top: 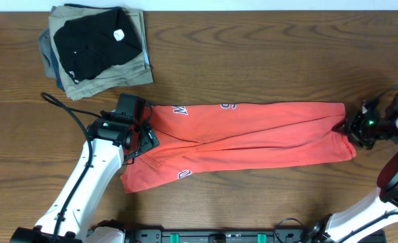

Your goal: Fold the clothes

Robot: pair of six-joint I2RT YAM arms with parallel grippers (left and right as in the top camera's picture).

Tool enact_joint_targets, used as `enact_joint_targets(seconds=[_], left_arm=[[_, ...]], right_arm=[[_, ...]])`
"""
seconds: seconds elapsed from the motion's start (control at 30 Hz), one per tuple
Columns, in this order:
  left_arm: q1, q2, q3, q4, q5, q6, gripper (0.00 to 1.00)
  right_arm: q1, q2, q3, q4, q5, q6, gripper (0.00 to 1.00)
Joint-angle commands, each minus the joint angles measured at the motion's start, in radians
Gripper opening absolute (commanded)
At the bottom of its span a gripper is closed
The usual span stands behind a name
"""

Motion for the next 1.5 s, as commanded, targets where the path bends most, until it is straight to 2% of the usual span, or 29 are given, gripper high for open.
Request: enact_joint_targets(seconds=[0.0,0.17,0.33,0.53,0.7,0.97,1.47], left_arm=[[0.003,0.006,0.003,-0.004,-0.019,0.002,0.98],[0.003,0.006,0.003,-0.005,-0.019,0.002,0.98],[0.003,0.006,0.003,-0.005,-0.016,0.002,0.98],[0.003,0.006,0.003,-0.003,-0.016,0.002,0.98],[0.003,0.006,0.003,-0.003,-0.016,0.002,0.98],[0.003,0.006,0.003,0.001,-0.016,0.001,0.98],[0.003,0.006,0.003,0.001,-0.016,0.001,0.98]], right_arm=[[0.017,0.031,-0.021,-0.018,-0.002,0.023,0.01],[-0.011,-0.002,-0.016,-0.021,0.021,0.129,0.01],[-0.067,-0.119,0.017,-0.068,0.077,0.199,0.01],[-0.088,-0.295,0.077,-0.134,0.080,0.224,0.01],[-0.049,-0.410,0.095,-0.166,0.085,0.224,0.01],[0.119,-0.435,0.095,-0.235,0.106,0.212,0.01],[0.513,-0.435,0.048,-0.230,0.132,0.206,0.01]])
